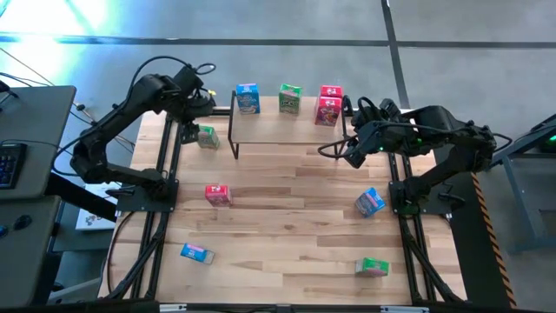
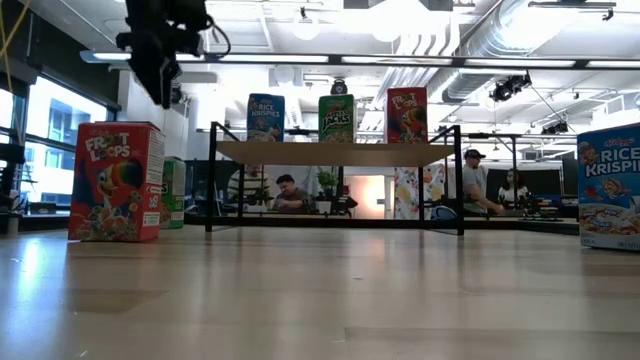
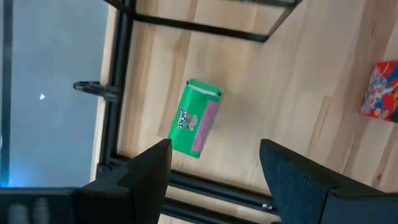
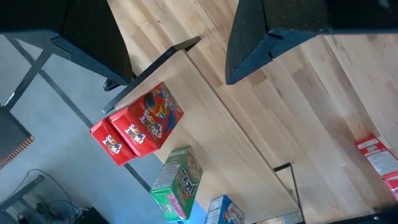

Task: Stack cereal on shelf
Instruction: Put the top green cereal box aligned with the other green cereal box on the shelf

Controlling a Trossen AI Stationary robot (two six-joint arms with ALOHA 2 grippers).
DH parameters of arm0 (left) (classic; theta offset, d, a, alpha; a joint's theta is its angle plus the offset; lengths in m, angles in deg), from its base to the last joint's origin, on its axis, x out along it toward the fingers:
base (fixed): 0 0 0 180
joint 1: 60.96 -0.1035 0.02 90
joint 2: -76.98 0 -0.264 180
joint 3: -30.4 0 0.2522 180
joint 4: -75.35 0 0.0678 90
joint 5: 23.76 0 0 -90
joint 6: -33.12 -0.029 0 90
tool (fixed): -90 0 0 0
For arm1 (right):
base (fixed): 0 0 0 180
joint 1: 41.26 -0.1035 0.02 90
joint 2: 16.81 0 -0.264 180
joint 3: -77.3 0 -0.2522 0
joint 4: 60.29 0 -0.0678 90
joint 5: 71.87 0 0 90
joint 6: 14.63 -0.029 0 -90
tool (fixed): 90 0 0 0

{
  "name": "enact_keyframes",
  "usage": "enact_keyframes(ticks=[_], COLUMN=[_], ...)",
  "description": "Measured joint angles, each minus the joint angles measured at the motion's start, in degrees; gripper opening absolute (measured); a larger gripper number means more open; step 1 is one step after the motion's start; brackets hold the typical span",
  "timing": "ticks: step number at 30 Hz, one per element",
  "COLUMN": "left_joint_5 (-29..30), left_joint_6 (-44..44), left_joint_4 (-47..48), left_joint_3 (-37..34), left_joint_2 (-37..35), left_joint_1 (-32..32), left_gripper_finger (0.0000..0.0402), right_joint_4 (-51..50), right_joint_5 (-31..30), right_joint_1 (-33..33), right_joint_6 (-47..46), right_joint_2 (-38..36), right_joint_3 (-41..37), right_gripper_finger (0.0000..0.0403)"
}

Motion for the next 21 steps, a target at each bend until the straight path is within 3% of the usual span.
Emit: enact_keyframes(ticks=[13,21], left_joint_5=[0.6,0.8], left_joint_6=[-3.0,-4.1], left_joint_4=[-9.3,-12.6], left_joint_3=[-10.6,-13.6], left_joint_2=[0.0,0.1], left_joint_1=[-4.1,-4.4], left_gripper_finger=[0.0234,0.0234], right_joint_4=[0.0,0.0], right_joint_5=[0.2,0.3], right_joint_1=[0.0,0.0], right_joint_6=[0.9,0.9], right_joint_2=[0.0,0.0], right_joint_3=[0.0,0.0], right_gripper_finger=[0.0252,0.0252])
